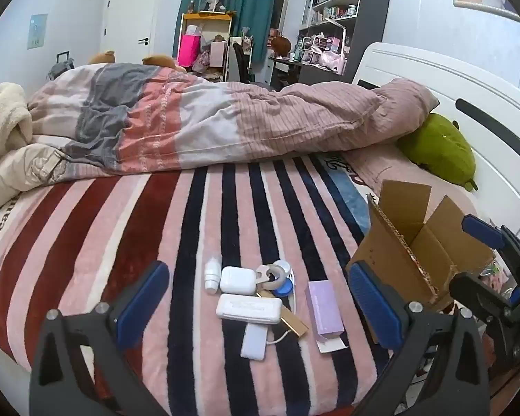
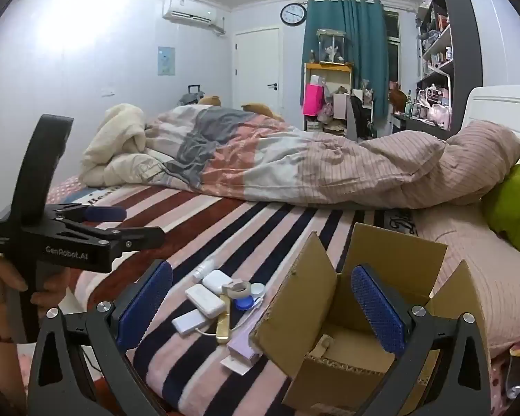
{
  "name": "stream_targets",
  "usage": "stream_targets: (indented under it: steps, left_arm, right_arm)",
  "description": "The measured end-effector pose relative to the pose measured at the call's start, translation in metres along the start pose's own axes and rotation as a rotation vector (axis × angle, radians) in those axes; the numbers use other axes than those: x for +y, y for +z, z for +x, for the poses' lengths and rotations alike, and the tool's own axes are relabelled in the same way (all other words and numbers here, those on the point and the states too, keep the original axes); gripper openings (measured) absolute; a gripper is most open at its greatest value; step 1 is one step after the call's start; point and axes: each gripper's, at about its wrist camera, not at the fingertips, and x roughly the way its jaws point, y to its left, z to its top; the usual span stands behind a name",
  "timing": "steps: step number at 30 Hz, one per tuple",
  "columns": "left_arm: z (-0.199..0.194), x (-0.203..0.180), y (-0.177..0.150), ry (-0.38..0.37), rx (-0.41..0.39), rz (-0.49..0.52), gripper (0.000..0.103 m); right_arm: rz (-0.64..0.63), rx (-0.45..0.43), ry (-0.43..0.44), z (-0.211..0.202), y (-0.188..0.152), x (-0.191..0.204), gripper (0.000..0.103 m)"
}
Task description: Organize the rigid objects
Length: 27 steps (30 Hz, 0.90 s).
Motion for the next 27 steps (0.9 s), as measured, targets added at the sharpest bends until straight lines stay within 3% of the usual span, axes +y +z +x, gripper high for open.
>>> stream_targets:
  steps: [6, 27]
  left_arm:
    - [0.006, 0.005, 0.005, -0.015, 0.005, -0.011, 0.103]
    - [0.006, 0.007, -0.003, -0.016, -0.036, 0.021, 0.103]
  right_arm:
    - [0.027, 0.034, 0.017, 0.012, 0.002, -0.004, 0.103]
    - [0.062, -0.005, -0.018, 0.009, -0.006, -0.007, 0.103]
